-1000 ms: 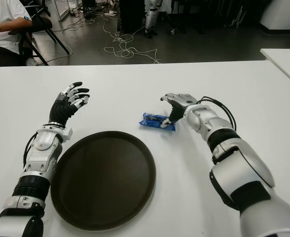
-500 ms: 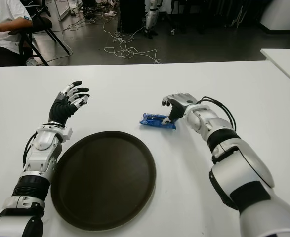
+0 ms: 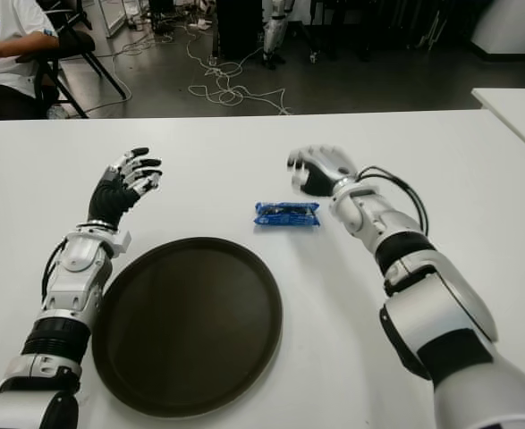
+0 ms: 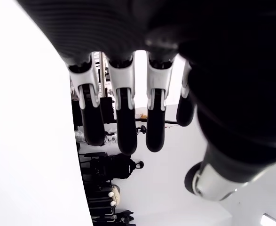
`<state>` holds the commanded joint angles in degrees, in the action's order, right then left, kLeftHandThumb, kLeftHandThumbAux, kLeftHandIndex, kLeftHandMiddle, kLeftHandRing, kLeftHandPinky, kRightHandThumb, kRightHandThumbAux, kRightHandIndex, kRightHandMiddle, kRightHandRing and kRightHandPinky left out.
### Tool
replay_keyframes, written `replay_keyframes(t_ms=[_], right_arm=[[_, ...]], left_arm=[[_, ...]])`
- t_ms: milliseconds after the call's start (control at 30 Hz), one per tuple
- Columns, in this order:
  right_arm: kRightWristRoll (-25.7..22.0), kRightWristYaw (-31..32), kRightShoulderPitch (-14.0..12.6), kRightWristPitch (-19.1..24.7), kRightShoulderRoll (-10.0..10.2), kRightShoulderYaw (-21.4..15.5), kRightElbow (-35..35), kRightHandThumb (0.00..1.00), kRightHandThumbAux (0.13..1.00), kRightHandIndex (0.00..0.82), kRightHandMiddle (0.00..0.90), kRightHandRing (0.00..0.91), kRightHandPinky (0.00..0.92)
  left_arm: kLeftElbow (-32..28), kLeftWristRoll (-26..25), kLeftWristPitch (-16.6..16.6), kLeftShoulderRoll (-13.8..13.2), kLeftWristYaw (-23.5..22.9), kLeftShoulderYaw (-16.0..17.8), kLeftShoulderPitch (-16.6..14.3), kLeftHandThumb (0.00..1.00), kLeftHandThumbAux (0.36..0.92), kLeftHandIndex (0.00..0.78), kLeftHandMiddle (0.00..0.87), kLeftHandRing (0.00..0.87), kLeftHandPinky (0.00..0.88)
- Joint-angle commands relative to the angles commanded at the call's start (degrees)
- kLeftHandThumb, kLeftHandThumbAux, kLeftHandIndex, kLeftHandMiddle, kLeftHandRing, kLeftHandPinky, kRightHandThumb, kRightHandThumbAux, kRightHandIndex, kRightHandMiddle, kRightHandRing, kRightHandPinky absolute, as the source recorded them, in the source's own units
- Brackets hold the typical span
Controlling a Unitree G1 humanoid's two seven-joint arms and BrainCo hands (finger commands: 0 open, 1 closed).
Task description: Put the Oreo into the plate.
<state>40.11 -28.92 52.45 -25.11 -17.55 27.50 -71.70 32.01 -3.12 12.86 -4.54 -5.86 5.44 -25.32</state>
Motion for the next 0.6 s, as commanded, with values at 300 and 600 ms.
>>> replay_keyframes(t_ms=[300, 600], right_arm=[[1.4, 5.91, 0.51, 4.9, 0.48, 2.0, -3.83, 0.187, 0.487, 0.044, 0.068, 0.067, 0.044], [0.72, 10.73, 1.28, 5.91, 0.37, 2.19, -1.96, 0.097, 0.377, 0.001, 0.002, 0.002, 0.001]], left_arm=[[-0.14, 0.43, -0.14, -0.07, -0.05, -0.28, 0.08, 0.219, 0.717, 0.195, 0.295, 0.275, 0.273], [0.55, 0.46, 0.2, -0.12, -0.06, -0.29, -0.22, 0.218, 0.71, 0.199, 0.294, 0.273, 0.275]])
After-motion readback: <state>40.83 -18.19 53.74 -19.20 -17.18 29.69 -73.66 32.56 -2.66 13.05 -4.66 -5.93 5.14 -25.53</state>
